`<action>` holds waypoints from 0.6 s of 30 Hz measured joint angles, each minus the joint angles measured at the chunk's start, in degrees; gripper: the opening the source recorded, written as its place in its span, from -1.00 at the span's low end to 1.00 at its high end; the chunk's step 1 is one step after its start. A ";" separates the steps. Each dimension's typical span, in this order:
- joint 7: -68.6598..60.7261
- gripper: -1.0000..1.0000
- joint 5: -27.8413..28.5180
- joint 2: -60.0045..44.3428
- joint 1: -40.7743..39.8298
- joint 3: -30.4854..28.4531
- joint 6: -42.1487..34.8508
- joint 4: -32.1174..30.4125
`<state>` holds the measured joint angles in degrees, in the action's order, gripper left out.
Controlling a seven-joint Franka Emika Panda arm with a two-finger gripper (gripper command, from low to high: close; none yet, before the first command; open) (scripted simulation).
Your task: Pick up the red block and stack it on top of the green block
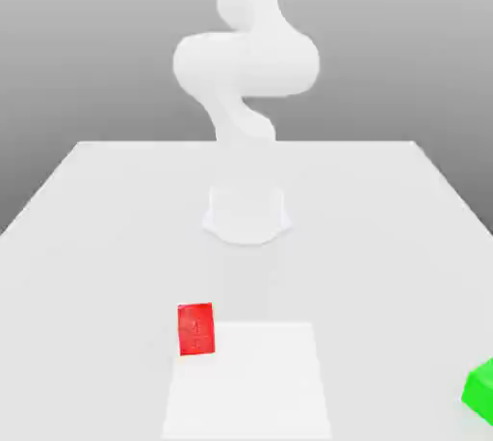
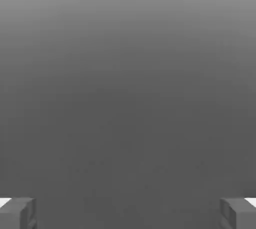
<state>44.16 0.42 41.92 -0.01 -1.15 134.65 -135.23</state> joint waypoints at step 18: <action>-16.84 0.00 0.96 -38.26 -1.47 -9.22 27.10 -28.66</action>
<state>27.33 1.39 3.65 -1.47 -10.37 161.75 -163.89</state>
